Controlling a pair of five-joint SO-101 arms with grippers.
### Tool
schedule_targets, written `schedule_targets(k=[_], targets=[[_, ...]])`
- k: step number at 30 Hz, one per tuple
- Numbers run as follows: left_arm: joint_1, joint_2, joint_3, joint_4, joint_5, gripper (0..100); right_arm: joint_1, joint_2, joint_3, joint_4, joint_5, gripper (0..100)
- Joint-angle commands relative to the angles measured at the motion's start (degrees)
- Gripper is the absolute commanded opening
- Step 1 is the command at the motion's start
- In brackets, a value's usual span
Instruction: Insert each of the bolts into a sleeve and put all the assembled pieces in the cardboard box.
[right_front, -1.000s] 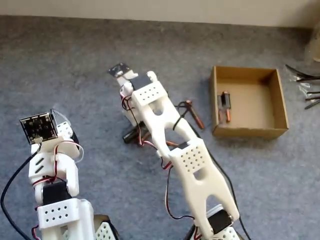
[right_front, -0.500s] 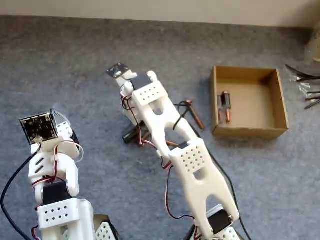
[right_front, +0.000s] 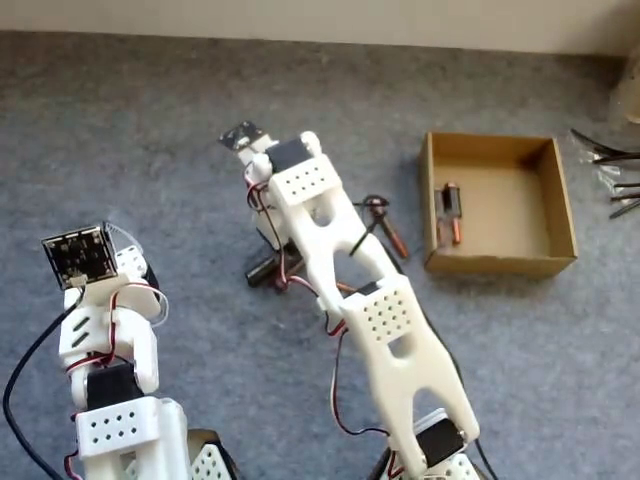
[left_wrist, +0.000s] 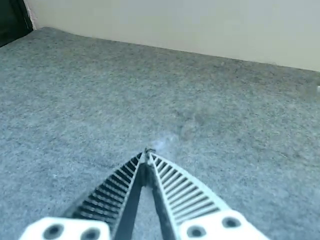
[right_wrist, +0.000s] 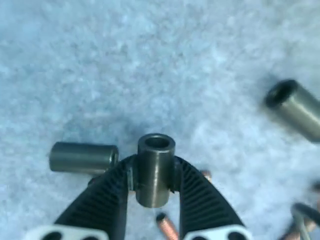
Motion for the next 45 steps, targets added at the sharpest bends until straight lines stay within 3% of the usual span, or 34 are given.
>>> schedule_targets(k=[1, 9, 19, 31, 38, 45], targets=[[-0.2, -0.8, -0.6, -1.0, -0.1, 0, 1.7, -3.6, -8.0, 1.5, 2.0, 0.5], [-0.1, -0.8, -0.5, -1.0, -0.1, 0, 2.6, -4.0, -16.7, 1.8, 1.9, 0.5], [1.0, -0.8, 0.0, -1.0, -0.2, 0, 2.9, -17.2, -19.4, 1.9, 1.9, 0.5], [1.1, -0.8, 0.0, -1.1, -0.2, 0, 4.4, -44.1, 6.5, 1.6, 1.9, 0.5], [1.3, -0.8, 0.1, -1.1, -0.2, 0, 10.2, -55.3, 15.9, 1.5, 1.8, 0.5], [6.0, -0.8, 0.1, -0.8, -0.4, 0, 15.3, -63.3, 22.5, 1.5, 1.8, 0.5]])
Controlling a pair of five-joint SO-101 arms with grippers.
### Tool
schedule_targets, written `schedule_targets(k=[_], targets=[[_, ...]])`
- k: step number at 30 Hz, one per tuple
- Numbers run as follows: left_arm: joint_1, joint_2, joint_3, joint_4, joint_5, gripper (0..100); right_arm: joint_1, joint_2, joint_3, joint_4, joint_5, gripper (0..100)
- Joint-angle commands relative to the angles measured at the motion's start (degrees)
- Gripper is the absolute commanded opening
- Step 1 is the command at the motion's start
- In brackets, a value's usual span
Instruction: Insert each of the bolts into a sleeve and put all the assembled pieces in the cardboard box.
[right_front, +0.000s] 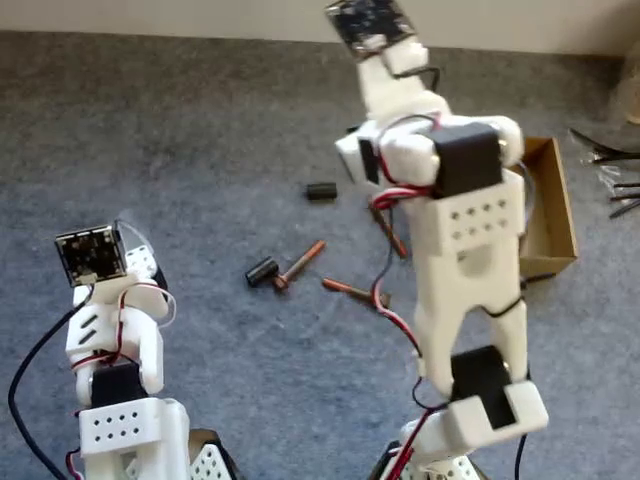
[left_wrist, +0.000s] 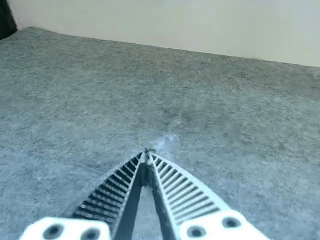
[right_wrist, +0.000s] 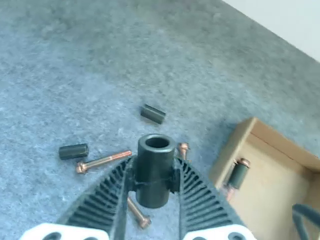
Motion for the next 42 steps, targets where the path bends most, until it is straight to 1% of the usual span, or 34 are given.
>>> schedule_targets(k=[1, 6, 10, 16, 19, 23, 24, 27, 29, 32, 33, 36, 38, 40, 42], targets=[[2.7, -0.8, -0.3, -0.8, -0.4, 0, 1.6, -6.5, 1.2, 0.7, 0.4, 0.5], [2.7, -0.8, -0.3, -0.8, -0.4, 0, 1.6, -13.9, 5.1, 0.7, 0.4, 0.5], [4.4, -0.8, -0.3, -0.7, -0.6, 0, 1.6, -20.1, 13.1, 0.7, 0.4, 0.5], [11.8, -0.8, 1.5, -0.7, -12.0, 0, 1.6, -31.6, 27.0, -5.8, 0.4, 0.5], [13.6, -0.8, 2.3, -0.7, -14.3, 0, 1.6, -37.8, 35.9, -9.9, 0.4, 0.5], [13.6, -0.8, 2.3, -1.0, -14.5, 0, 2.0, -45.5, 48.0, -14.5, 0.4, 0.5], [13.6, -0.8, 2.2, -1.0, -14.5, 0, 3.0, -47.4, 50.5, -15.7, -0.1, 0.5], [13.6, -0.8, 2.1, -1.0, -14.5, 0, 8.5, -53.1, 57.1, -19.2, -4.5, 0.5], [13.6, -0.8, 2.1, -0.9, -14.5, 0, 11.5, -56.7, 61.6, -21.0, -4.6, 0.5], [15.3, -0.8, 1.9, -0.7, -14.9, 0, 13.0, -62.3, 68.6, -22.6, -4.3, 0.5], [16.3, -0.8, 1.9, -0.4, -16.4, 0, 13.3, -64.2, 70.9, -23.1, -4.3, 0.5], [21.3, -0.8, 1.3, 4.7, -25.2, 0, 14.1, -70.0, 77.9, -25.5, -4.3, 0.5], [24.8, -0.8, 0.2, 8.9, -29.0, 0, 14.1, -73.9, 83.2, -27.5, -4.3, 0.5], [26.7, -0.8, -1.2, 12.1, -30.0, 0, 14.1, -77.5, 88.3, -30.0, -4.3, 0.5], [26.9, -0.8, -2.6, 14.0, -30.1, 0, 14.2, -80.8, 93.0, -32.0, -4.3, 0.5]])
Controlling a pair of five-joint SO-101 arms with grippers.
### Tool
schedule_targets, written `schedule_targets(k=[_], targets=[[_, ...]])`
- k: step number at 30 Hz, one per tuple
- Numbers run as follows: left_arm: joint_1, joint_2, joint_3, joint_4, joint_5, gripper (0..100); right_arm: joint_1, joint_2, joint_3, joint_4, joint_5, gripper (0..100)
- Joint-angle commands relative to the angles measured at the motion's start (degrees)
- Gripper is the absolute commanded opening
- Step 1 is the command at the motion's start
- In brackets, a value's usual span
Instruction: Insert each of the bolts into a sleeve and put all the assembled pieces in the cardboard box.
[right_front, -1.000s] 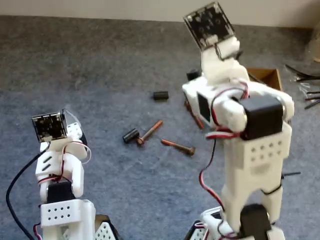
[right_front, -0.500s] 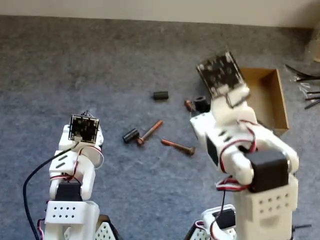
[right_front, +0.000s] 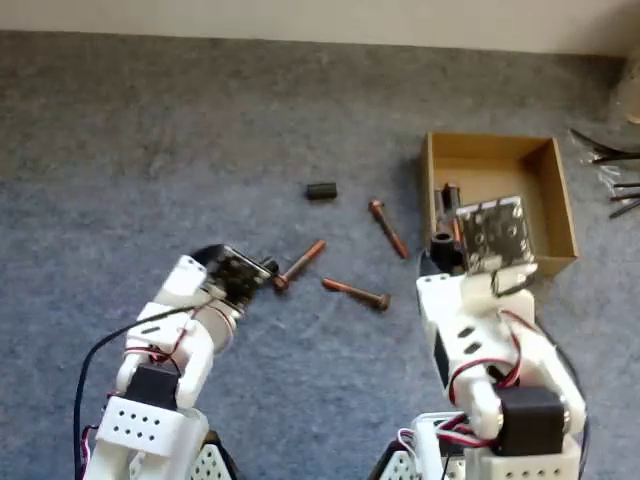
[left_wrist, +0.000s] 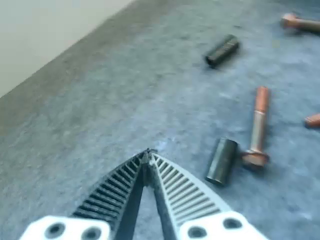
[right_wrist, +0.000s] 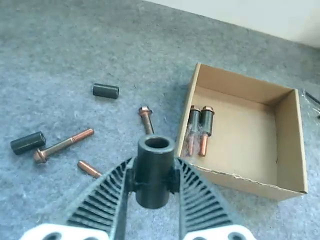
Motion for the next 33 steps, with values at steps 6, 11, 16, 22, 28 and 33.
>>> schedule_targets(k=[6, 11, 16, 22, 28, 33], targets=[[1.8, -0.3, -7.2, 4.7, -1.1, 0, 7.4, -11.4, 13.1, -7.4, -1.0, 0.5], [2.7, -0.3, -16.0, 12.1, -1.1, 0, 8.9, -15.3, 19.8, -7.8, -2.1, 0.5], [6.3, -0.1, -25.9, 20.7, -1.1, 0, 10.0, -21.1, 23.0, -8.5, -3.2, 0.5], [9.4, 5.1, -33.5, 25.4, -1.1, 0, 11.8, -26.2, 26.9, -8.3, -3.0, 0.5], [10.9, 22.5, -43.5, 25.4, -1.3, 0, 11.8, -27.6, 29.1, -8.5, -3.0, 0.5], [19.1, 35.1, -52.6, 30.8, -7.7, 0, 12.4, -27.6, 29.1, -8.5, -3.3, 0.5]])
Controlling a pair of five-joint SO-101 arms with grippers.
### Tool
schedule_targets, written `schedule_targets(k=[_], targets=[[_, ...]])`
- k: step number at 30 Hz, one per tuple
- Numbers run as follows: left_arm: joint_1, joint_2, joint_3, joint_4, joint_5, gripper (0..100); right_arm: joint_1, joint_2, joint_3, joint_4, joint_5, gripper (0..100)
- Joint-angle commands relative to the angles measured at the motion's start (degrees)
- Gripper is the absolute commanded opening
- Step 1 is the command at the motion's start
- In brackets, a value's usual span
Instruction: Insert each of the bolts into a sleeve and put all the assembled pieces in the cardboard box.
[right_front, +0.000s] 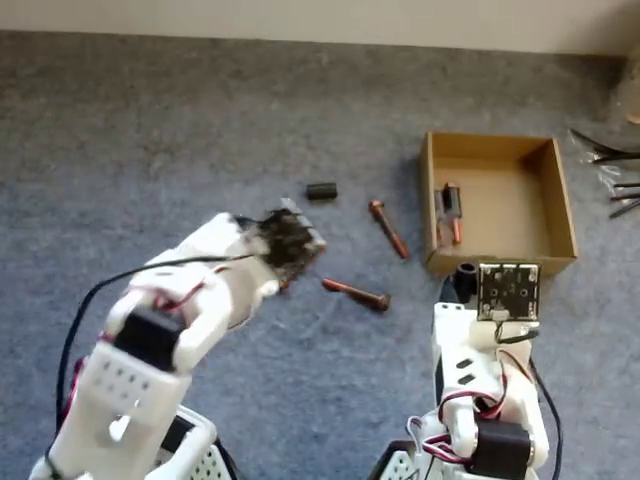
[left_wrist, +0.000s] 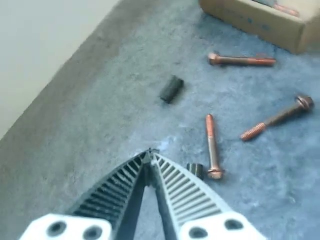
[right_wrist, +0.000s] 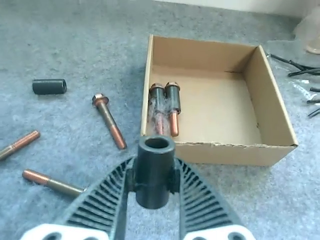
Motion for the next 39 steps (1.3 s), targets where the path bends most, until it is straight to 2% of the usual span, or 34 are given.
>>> schedule_targets(k=[1, 9, 14, 17, 20, 24, 31, 39], targets=[[6.7, 8.5, -8.6, 4.0, -3.3, 0, 1.7, -0.2, -0.4, -1.8, -0.8, 0.5], [11.8, 22.0, -14.5, 4.2, -12.1, 0, 3.6, -0.4, 2.9, -2.7, -0.9, 0.5], [11.8, 28.1, -14.3, -0.8, -16.0, 4, 3.6, -0.5, 3.3, -2.9, -0.9, 0.5], [11.8, 31.7, -14.5, -4.6, -16.0, 12, 3.6, -0.5, 3.4, -2.9, -0.9, 0.5], [11.8, 35.1, -14.4, -8.5, -16.0, 16, 5.3, -0.5, 3.4, -3.0, -0.9, 0.5], [12.0, 40.9, -14.4, -12.7, -16.0, 16, 8.1, -0.5, 3.5, -4.7, -0.9, 0.5], [16.2, 49.7, -14.5, -20.3, -16.0, 16, 8.2, -0.5, 4.4, -4.8, -0.9, 0.5], [17.5, 54.1, -14.5, -25.5, -16.0, 16, 8.2, -0.5, 7.1, -6.7, -0.8, 0.5]])
